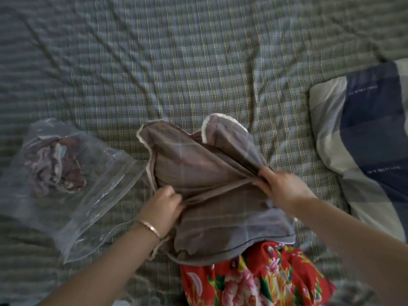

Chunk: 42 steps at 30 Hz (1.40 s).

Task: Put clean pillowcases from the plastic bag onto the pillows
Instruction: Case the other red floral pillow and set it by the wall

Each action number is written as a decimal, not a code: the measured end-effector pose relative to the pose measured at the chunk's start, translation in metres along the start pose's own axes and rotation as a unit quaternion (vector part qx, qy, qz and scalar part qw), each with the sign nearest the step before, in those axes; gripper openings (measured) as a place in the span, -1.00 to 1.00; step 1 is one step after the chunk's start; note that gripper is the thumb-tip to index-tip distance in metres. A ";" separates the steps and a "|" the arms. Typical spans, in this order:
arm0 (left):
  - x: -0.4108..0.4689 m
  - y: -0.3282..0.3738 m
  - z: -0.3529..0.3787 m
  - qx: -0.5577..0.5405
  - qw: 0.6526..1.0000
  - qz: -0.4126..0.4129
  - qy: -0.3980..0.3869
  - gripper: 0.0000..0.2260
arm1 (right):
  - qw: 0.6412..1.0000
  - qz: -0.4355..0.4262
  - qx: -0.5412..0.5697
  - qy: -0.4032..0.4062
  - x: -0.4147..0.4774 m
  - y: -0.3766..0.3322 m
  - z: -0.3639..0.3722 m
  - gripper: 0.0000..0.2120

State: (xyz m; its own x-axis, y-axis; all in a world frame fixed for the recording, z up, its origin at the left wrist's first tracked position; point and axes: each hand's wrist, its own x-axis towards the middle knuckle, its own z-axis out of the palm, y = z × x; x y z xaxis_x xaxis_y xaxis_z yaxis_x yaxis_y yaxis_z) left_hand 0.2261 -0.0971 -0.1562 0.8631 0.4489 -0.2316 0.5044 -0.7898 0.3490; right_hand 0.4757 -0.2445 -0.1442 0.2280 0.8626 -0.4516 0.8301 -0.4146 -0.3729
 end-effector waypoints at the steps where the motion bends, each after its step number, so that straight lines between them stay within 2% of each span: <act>1: 0.002 -0.012 0.003 0.019 0.999 -0.026 -0.003 -0.67 | 0.999 0.004 -0.014 -0.048 -0.002 0.006 -0.001 -0.59; 3: 0.003 -0.023 0.003 -0.014 0.999 -0.038 0.015 -0.60 | 0.993 0.005 -0.024 -0.114 0.001 0.015 -0.001 -0.56; 4: 0.002 -0.023 0.000 -0.070 0.996 -0.049 0.032 -0.59 | 0.994 0.009 -0.015 -0.108 0.002 0.021 0.001 -0.56; 7: -0.004 -0.005 -0.018 -0.254 0.950 -0.169 0.072 -0.64 | 0.997 0.063 -0.028 -0.033 0.006 0.039 0.009 -0.68; 9: -0.016 0.009 -0.022 -0.285 0.932 -0.215 0.064 -0.58 | 0.998 0.068 0.008 0.014 0.010 0.038 0.021 -0.76; 11: -0.033 0.015 -0.017 -0.218 0.959 -0.181 -0.006 -0.63 | 0.994 0.073 0.069 0.037 0.017 0.030 0.029 -0.80; 13: -0.051 0.009 0.002 -0.076 0.985 -0.142 -0.058 -0.75 | 0.993 0.074 0.089 0.020 0.020 0.023 0.034 -0.80; 14: -0.052 0.006 0.008 -0.052 0.976 -0.176 -0.117 -0.80 | 0.994 0.058 0.091 0.015 0.019 0.022 0.037 -0.78; 16: -0.037 0.004 0.014 -0.043 0.921 -0.274 -0.272 -0.82 | 0.994 0.052 0.100 0.010 0.012 0.017 0.046 -0.77; 17: -0.023 0.006 0.010 -0.014 0.896 -0.305 -0.322 -0.89 | 0.992 0.065 0.110 0.010 0.007 0.013 0.050 -0.77; 18: -0.006 0.008 0.004 0.024 0.889 -0.323 -0.325 -0.91 | 0.988 0.081 0.128 0.014 0.002 0.010 0.055 -0.75; 20: 0.038 0.016 -0.013 0.094 0.921 -0.312 -0.212 -0.81 | 0.977 0.110 0.181 0.027 -0.010 0.007 0.064 -0.75; 22: 0.085 0.029 -0.032 0.044 0.960 -0.273 -0.051 -0.84 | 0.953 0.138 0.262 0.061 -0.018 0.009 0.069 -0.78; 23: 0.110 0.030 -0.035 0.009 0.967 -0.252 -0.021 -0.81 | 0.933 0.174 0.305 0.076 -0.017 0.012 0.071 -0.79; 24: 0.134 0.028 -0.034 -0.014 0.970 -0.237 -0.043 -0.74 | 0.906 0.216 0.355 0.081 -0.016 0.013 0.071 -0.80; 26: 0.170 0.020 -0.017 0.029 0.955 -0.226 -0.190 -0.62 | 0.819 0.331 0.459 0.094 -0.008 0.017 0.077 -0.82; 27: 0.178 0.015 -0.003 0.053 0.939 -0.237 -0.243 -0.63 | 0.775 0.397 0.484 0.090 -0.004 0.023 0.083 -0.86; 28: 0.179 0.012 0.006 0.060 0.930 -0.251 -0.262 -0.67 | 0.747 0.466 0.471 0.056 -0.001 0.028 0.086 -0.81; 29: 0.176 0.011 0.015 0.042 0.932 -0.265 -0.243 -0.72 | 0.739 0.514 0.436 -0.003 -0.001 0.033 0.092 -0.65; 30: 0.168 0.009 0.021 0.007 0.942 -0.277 -0.189 -0.76 | 0.744 0.533 0.395 -0.074 -0.003 0.036 0.096 -0.50; 31: 0.156 0.009 0.024 -0.033 0.953 -0.279 -0.112 -0.80 | 0.752 0.530 0.377 -0.110 -0.006 0.037 0.099 -0.44; 32: 0.145 0.011 0.025 -0.069 0.958 -0.276 -0.028 -0.82 | 0.759 0.517 0.379 -0.112 -0.007 0.036 0.099 -0.46; 34: 0.127 0.015 0.017 -0.116 0.944 -0.291 0.106 -0.82 | 0.786 0.478 0.389 -0.050 -0.009 0.028 0.092 -0.61; 35: 0.122 0.017 0.010 -0.129 0.928 -0.312 0.156 -0.81 | 0.803 0.453 0.387 0.002 -0.010 0.021 0.086 -0.63; 38: 0.113 0.008 -0.013 -0.159 0.879 -0.371 0.253 -0.76 | 0.810 0.412 0.406 0.097 -0.018 0.009 0.070 -0.62; 39: 0.114 0.001 -0.023 -0.160 0.872 -0.378 0.268 -0.73 | 0.818 0.404 0.397 0.103 -0.026 0.012 0.066 -0.62; 42: 0.124 -0.022 -0.049 -0.166 0.852 -0.405 0.289 -0.74 | 0.828 0.417 0.370 0.047 -0.056 0.027 0.069 -0.60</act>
State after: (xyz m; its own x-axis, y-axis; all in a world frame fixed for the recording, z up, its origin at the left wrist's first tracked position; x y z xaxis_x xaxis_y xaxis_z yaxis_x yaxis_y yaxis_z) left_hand 0.3233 -0.0039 -0.1484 0.0497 0.9965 -0.0665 0.8371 -0.0052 0.5470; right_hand 0.4507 -0.3238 -0.1849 0.6330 0.1900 -0.7505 -0.1690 -0.9121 -0.3734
